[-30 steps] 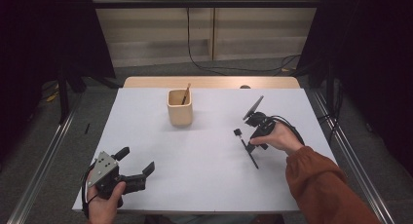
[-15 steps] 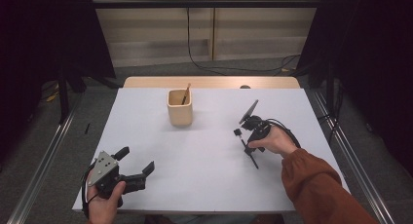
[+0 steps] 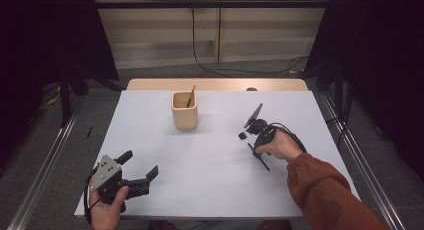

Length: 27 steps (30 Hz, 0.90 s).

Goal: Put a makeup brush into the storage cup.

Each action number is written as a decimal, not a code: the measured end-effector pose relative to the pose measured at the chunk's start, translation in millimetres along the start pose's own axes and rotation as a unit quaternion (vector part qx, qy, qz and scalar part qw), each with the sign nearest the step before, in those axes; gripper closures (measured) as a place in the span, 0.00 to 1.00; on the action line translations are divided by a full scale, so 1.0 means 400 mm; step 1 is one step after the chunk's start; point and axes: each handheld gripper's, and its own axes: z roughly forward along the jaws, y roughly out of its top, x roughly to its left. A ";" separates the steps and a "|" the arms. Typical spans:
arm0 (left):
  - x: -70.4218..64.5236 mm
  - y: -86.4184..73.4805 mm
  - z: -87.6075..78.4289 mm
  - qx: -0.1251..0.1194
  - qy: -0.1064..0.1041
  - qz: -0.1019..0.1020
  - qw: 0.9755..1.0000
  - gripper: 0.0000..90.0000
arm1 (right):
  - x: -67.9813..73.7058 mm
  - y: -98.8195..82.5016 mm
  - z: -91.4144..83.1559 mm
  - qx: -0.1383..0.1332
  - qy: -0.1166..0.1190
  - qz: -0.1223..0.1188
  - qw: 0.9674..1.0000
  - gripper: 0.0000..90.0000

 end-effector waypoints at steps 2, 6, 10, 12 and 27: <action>0.000 0.000 0.000 0.000 0.001 0.001 1.000 0.02 | 0.000 0.002 -0.001 0.004 -0.002 0.001 1.000 0.91; -0.001 0.002 0.002 -0.001 0.001 0.002 1.000 0.02 | -0.004 0.004 0.000 0.006 -0.002 0.004 1.000 0.95; 0.000 0.002 0.001 -0.002 0.001 0.002 1.000 0.02 | -0.005 0.005 -0.001 0.008 -0.001 0.006 1.000 0.96; 0.001 0.001 0.001 -0.001 0.001 0.001 1.000 0.02 | -0.009 0.004 0.000 0.005 0.003 0.006 1.000 0.96; 0.005 0.000 -0.001 0.002 0.007 0.000 1.000 0.02 | -0.020 -0.007 -0.003 -0.010 0.017 0.005 1.000 0.96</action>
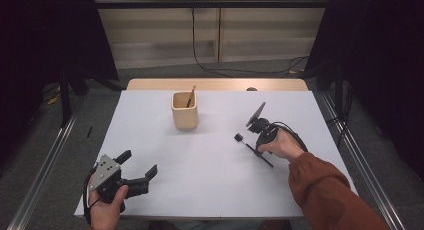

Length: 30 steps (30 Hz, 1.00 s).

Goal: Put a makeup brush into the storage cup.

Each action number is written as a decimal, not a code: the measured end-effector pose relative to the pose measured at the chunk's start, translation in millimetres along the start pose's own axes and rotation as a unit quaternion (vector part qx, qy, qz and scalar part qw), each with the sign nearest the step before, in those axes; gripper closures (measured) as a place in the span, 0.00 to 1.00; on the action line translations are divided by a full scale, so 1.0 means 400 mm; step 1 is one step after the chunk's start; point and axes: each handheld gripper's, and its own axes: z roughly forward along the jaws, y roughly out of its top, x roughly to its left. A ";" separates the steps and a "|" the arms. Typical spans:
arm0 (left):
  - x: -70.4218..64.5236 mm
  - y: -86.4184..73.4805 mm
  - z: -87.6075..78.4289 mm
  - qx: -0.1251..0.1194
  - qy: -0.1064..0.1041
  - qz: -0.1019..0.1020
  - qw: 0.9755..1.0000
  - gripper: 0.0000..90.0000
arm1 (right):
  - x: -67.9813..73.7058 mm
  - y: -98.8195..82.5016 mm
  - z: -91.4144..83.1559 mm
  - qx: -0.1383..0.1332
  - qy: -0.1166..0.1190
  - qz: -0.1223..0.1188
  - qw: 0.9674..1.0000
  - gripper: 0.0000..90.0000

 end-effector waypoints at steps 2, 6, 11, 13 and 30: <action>-0.001 0.000 0.000 -0.002 -0.002 -0.001 1.000 0.02 | 0.000 -0.002 -0.001 -0.002 0.002 0.000 1.000 0.96; -0.001 0.000 0.001 0.000 0.000 -0.001 1.000 0.02 | -0.004 -0.008 -0.002 -0.008 0.009 0.002 1.000 0.96; 0.000 0.000 0.000 0.000 0.000 -0.002 1.000 0.02 | -0.004 -0.010 -0.004 -0.011 0.013 0.001 1.000 0.96; 0.003 0.000 0.000 -0.001 -0.001 -0.004 1.000 0.02 | -0.004 -0.009 -0.005 -0.011 0.012 0.001 1.000 0.96; 0.005 0.000 -0.002 0.000 0.002 -0.002 1.000 0.02 | -0.016 -0.026 -0.032 -0.056 0.016 0.005 0.998 0.96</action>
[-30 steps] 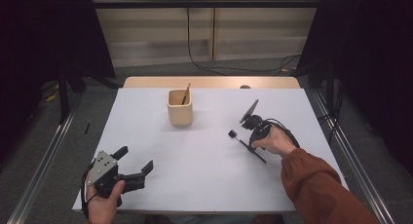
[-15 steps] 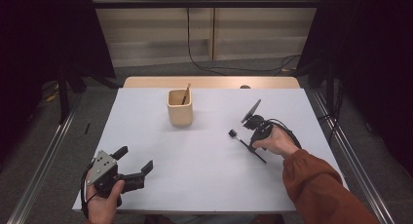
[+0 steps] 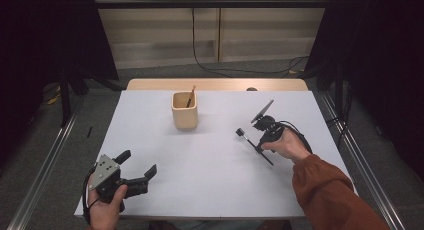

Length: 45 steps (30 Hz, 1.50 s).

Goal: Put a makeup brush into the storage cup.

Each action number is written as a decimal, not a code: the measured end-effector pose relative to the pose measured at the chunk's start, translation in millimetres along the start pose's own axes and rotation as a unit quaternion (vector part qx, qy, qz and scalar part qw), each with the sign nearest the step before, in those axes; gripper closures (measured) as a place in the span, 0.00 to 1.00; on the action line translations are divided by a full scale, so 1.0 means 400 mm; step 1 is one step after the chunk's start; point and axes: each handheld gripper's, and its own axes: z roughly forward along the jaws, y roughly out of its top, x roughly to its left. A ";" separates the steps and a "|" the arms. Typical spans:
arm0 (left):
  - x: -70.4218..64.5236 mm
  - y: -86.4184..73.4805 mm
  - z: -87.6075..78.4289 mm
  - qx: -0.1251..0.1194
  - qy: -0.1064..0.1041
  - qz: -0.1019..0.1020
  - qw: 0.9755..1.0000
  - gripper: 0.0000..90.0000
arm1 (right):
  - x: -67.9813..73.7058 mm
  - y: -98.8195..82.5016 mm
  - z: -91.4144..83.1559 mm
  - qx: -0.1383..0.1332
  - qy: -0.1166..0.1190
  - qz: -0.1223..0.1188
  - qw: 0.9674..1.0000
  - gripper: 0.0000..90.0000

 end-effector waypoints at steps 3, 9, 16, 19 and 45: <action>-0.001 0.000 0.000 0.000 0.000 -0.001 1.000 0.02 | -0.001 -0.005 -0.007 -0.013 0.006 0.003 1.000 0.96; 0.000 0.000 0.000 0.001 0.000 0.001 1.000 0.02 | -0.002 -0.012 -0.016 -0.034 0.012 0.004 0.999 0.96; 0.000 0.000 -0.001 0.000 0.001 0.000 1.000 0.02 | -0.011 -0.026 -0.023 -0.062 0.011 0.016 0.998 0.96; 0.000 0.000 -0.001 0.000 0.001 0.000 1.000 0.02 | -0.014 -0.033 -0.029 -0.084 0.012 0.021 0.996 0.96; 0.000 0.000 -0.002 0.000 0.000 0.001 1.000 0.02 | -0.004 -0.062 -0.070 -0.255 0.019 0.001 0.967 0.96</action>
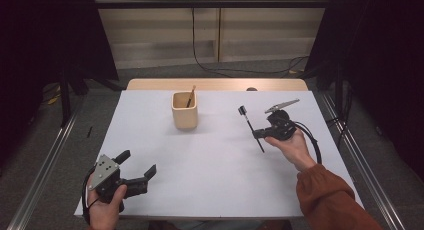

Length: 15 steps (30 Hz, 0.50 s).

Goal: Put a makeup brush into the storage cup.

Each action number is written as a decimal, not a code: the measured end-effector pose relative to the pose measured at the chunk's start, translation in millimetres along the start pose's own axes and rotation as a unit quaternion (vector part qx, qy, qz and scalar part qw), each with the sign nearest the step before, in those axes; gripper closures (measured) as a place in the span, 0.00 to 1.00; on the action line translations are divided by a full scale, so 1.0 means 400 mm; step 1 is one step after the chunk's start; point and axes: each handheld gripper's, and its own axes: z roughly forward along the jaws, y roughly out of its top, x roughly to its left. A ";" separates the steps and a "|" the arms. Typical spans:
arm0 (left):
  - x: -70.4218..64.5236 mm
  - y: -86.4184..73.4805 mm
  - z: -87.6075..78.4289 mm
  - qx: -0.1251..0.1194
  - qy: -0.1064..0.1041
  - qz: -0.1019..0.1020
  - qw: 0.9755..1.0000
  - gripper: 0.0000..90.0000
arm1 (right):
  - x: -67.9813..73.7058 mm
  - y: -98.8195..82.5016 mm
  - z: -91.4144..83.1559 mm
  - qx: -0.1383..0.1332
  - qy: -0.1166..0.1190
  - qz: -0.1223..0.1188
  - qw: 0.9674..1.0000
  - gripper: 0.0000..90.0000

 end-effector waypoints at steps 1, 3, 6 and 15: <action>0.000 0.000 0.000 0.000 0.000 0.000 1.000 0.02 | 0.000 0.000 -0.001 -0.006 0.001 -0.003 1.000 0.96; 0.001 0.000 0.000 0.001 -0.001 -0.002 1.000 0.02 | 0.004 0.001 -0.006 -0.020 0.000 -0.005 1.000 0.96; 0.000 -0.001 0.001 0.001 -0.003 -0.001 1.000 0.02 | 0.010 0.002 -0.012 -0.042 0.001 -0.018 0.999 0.96; 0.000 0.000 0.000 0.001 -0.002 0.000 1.000 0.02 | 0.017 0.003 -0.034 -0.108 0.013 -0.035 0.994 0.96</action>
